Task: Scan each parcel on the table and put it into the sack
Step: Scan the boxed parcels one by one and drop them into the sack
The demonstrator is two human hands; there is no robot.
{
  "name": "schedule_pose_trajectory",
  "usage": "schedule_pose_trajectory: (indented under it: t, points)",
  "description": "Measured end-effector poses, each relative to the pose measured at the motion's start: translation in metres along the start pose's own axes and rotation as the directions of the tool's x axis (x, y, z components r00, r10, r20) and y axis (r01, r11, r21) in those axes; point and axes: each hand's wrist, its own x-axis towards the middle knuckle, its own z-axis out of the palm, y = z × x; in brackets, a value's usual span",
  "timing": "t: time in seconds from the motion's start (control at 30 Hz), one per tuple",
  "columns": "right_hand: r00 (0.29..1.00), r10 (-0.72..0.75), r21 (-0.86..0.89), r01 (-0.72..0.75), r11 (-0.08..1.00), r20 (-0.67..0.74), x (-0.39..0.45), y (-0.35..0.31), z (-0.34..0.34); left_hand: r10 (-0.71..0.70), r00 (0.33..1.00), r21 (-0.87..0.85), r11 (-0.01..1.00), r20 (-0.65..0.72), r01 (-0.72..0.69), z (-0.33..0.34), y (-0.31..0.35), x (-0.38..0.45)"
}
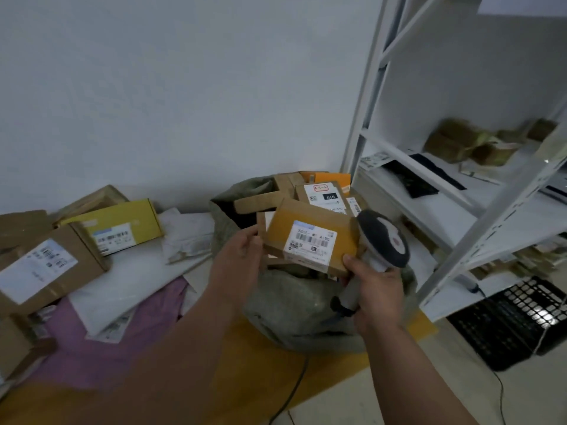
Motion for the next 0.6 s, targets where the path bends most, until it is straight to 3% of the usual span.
schedule_pose_trajectory:
  t: [0.13, 0.23, 0.3, 0.43, 0.6]
  points:
    - [0.993, -0.068, -0.003, 0.068, 0.998, -0.096, 0.020, -0.012, -0.031, 0.125, 0.968, 0.373, 0.906, 0.216, -0.200, 0.034, -0.003, -0.004]
    - [0.988, -0.094, 0.019, 0.097, 0.995, -0.121, 0.032, -0.019, -0.054, 0.033, 0.878, 0.582, 0.737, 0.478, -0.345, 0.053, -0.008, -0.001]
    - [0.988, -0.108, -0.005, 0.108, 0.994, -0.114, 0.036, -0.020, -0.064, -0.092, 0.825, 0.690, 0.604, 0.557, -0.399, 0.060, -0.010, 0.001]
    - [0.989, -0.133, -0.084, 0.127, 0.988, -0.067, 0.039, -0.020, -0.075, -0.257, 0.764, 0.779, 0.428, 0.592, -0.459, 0.065, -0.002, 0.002]
    - [0.992, -0.115, -0.166, 0.122, 0.979, 0.049, 0.043, -0.024, -0.078, -0.422, 0.613, 0.744, 0.391, 0.668, -0.542, 0.058, 0.020, 0.004]
